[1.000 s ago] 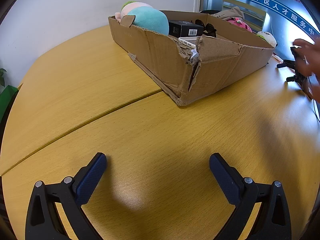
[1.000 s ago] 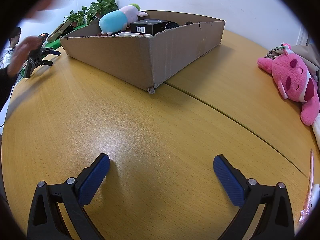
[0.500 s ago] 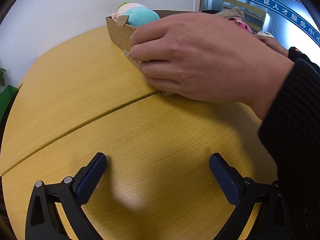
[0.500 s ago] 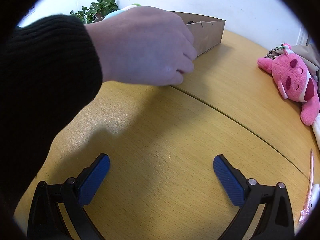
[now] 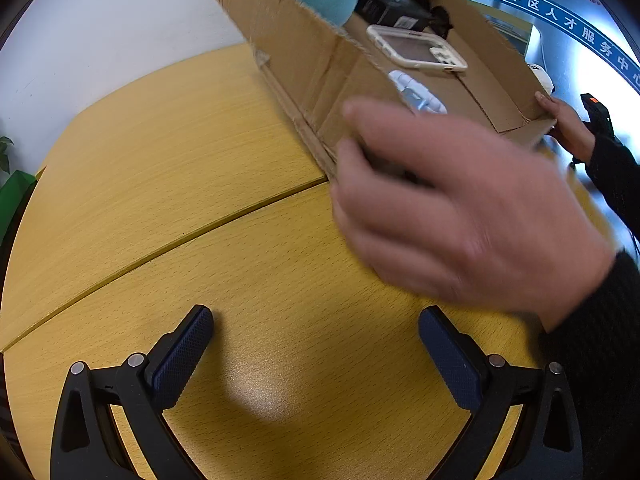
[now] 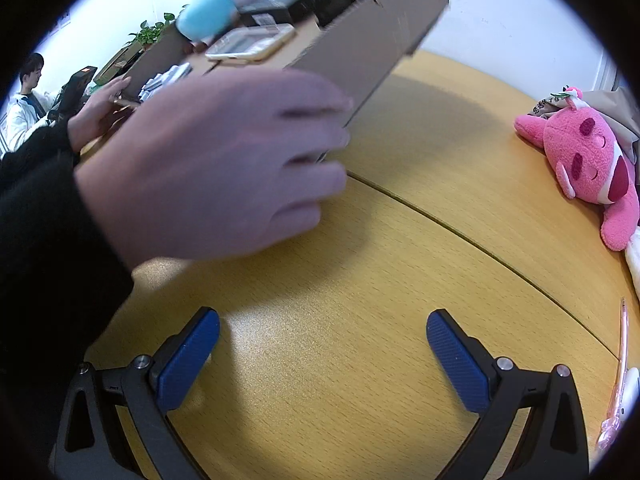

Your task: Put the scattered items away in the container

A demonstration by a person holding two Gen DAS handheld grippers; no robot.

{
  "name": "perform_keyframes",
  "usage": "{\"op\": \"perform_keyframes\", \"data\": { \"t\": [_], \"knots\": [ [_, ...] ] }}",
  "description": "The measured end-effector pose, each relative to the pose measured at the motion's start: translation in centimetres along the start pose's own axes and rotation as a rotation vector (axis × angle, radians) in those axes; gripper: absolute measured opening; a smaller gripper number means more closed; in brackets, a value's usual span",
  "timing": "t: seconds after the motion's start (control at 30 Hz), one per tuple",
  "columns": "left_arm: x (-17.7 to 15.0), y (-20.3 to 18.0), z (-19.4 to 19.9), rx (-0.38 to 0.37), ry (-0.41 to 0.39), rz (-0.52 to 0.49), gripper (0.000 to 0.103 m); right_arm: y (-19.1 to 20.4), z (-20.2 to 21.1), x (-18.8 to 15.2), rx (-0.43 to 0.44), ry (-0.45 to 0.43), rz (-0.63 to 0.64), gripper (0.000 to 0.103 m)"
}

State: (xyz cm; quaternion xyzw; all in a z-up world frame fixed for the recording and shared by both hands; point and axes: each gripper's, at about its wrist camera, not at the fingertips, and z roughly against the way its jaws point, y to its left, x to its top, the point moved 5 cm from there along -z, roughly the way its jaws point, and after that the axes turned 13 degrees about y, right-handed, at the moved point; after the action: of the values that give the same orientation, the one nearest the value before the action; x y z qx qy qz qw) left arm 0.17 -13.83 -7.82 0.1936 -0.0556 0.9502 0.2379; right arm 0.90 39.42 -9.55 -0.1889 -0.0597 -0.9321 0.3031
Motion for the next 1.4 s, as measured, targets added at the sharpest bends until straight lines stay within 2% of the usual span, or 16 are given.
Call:
{"op": "perform_keyframes", "data": {
  "t": [1.4],
  "knots": [
    [0.7,1.8,-0.8,-0.002,0.001,-0.001,0.103,-0.5,-0.4,0.1,-0.005,-0.002,-0.002,0.103]
  ]
}}
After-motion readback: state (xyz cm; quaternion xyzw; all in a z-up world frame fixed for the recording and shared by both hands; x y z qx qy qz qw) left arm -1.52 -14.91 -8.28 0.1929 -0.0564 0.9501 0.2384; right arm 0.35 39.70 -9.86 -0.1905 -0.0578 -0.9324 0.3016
